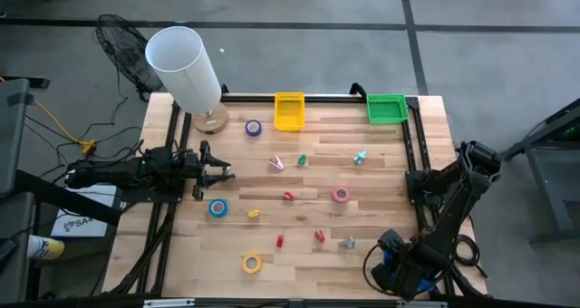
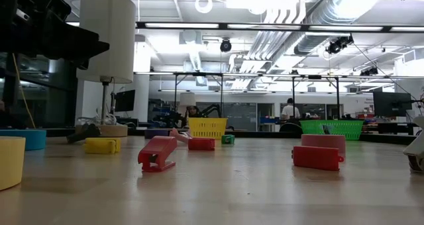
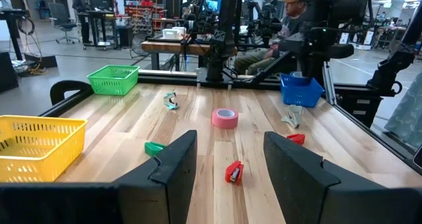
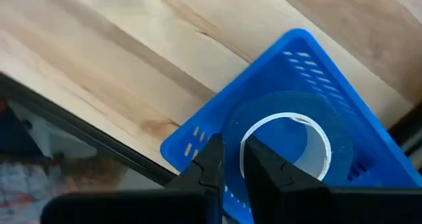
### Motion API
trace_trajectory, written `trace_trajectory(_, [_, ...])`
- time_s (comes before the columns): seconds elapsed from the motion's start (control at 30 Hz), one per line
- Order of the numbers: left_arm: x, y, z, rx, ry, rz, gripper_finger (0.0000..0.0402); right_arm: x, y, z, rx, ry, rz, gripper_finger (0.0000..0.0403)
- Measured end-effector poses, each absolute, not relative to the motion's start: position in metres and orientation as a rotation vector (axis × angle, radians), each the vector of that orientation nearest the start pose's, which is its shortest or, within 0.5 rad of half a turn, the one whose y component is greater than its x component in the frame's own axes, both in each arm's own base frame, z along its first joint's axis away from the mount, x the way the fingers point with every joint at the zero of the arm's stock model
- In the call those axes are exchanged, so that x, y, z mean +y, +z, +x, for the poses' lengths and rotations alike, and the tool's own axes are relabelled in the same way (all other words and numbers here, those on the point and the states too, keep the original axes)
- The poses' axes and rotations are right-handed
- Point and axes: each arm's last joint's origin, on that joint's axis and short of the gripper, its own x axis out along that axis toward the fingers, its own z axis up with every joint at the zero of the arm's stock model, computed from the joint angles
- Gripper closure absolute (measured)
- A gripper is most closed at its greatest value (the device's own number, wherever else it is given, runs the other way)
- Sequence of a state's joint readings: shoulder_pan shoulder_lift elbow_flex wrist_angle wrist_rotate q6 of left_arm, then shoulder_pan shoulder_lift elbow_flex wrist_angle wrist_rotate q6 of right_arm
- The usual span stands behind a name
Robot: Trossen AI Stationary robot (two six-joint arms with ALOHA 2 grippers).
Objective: Pick and place Stapler, Stapler remover, tape
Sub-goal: Put the right blue tape into the blue bin, then put the pink tape into the blue bin
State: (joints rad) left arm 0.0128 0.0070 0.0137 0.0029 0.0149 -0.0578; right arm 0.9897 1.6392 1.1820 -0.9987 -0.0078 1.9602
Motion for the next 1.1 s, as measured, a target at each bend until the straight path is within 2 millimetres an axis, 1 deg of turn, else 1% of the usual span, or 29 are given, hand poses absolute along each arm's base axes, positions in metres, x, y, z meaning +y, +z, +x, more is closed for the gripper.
trace_trajectory(0.13, [0.001, 0.168, 0.097, -0.010, -0.003, -0.058, 0.0227, 0.253, 0.206, 0.165, 1.487, -0.596, 0.777, 0.0375])
trace_trajectory(0.27, [0.001, 0.168, 0.097, -0.010, -0.003, -0.058, 0.0227, 0.259, 0.196, 0.166, 1.562, -0.583, 0.744, 0.0375])
trace_trajectory(0.53, [0.001, 0.168, 0.097, -0.009, -0.002, -0.058, 0.0227, 0.261, 0.192, 0.168, 1.558, -0.578, 0.741, 0.0369])
trace_trajectory(0.9, [0.001, 0.168, 0.097, -0.010, -0.003, -0.058, 0.0227, 0.262, 0.192, 0.169, 1.539, -0.573, 0.763, 0.0296])
trace_trajectory(1.1, [0.001, 0.168, 0.097, -0.009, -0.002, -0.057, 0.0227, 0.263, 0.192, 0.167, 1.625, -0.607, 0.813, 0.0250])
